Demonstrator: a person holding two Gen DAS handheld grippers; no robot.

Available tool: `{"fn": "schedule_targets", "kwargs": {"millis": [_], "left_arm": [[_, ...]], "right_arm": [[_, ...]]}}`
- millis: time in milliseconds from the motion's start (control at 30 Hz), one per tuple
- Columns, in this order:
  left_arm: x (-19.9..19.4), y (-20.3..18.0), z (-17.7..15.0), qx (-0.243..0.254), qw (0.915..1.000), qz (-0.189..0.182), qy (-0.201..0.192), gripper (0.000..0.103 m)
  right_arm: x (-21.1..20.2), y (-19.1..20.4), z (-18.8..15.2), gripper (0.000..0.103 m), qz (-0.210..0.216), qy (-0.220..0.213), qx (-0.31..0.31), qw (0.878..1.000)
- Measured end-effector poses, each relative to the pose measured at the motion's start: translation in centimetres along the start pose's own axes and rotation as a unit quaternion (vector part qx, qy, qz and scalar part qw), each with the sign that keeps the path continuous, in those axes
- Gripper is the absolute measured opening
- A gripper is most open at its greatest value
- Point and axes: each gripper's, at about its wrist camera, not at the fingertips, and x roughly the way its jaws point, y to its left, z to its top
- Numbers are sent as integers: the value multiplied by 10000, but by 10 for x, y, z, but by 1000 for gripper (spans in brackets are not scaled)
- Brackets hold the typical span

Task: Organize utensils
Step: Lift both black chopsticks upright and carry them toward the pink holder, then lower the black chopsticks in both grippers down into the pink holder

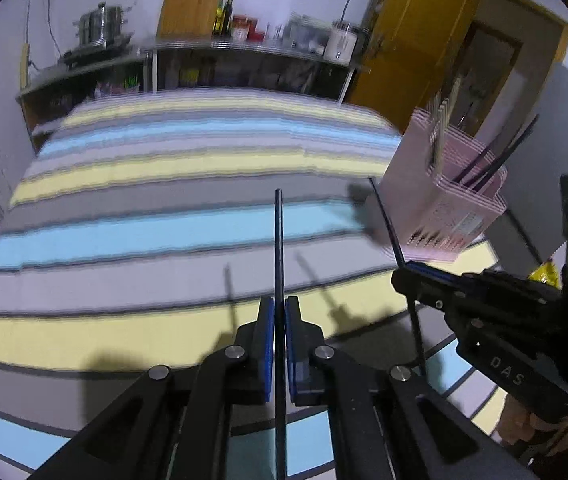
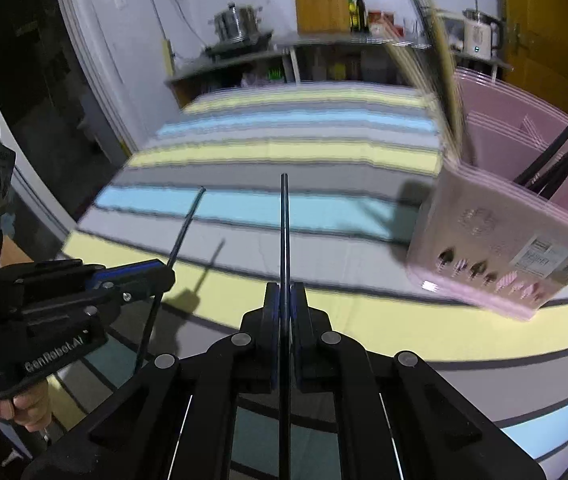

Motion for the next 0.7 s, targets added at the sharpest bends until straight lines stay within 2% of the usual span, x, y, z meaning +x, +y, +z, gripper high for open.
{"fn": "schedule_targets", "kwargs": {"millis": [167, 300, 700], "left_arm": [[-47, -7, 19, 81, 9983, -216, -535, 5], [-72, -16, 27, 170, 9959, -406, -792, 5], [-85, -42, 41, 491, 9923, -689, -910, 5]], "right_arm": [[-41, 0, 15, 5, 40, -509, 4, 9987], [-66, 2, 24, 5, 34, -817, 11, 9967], [-100, -1, 26, 5, -86, -1207, 91, 9926]]}}
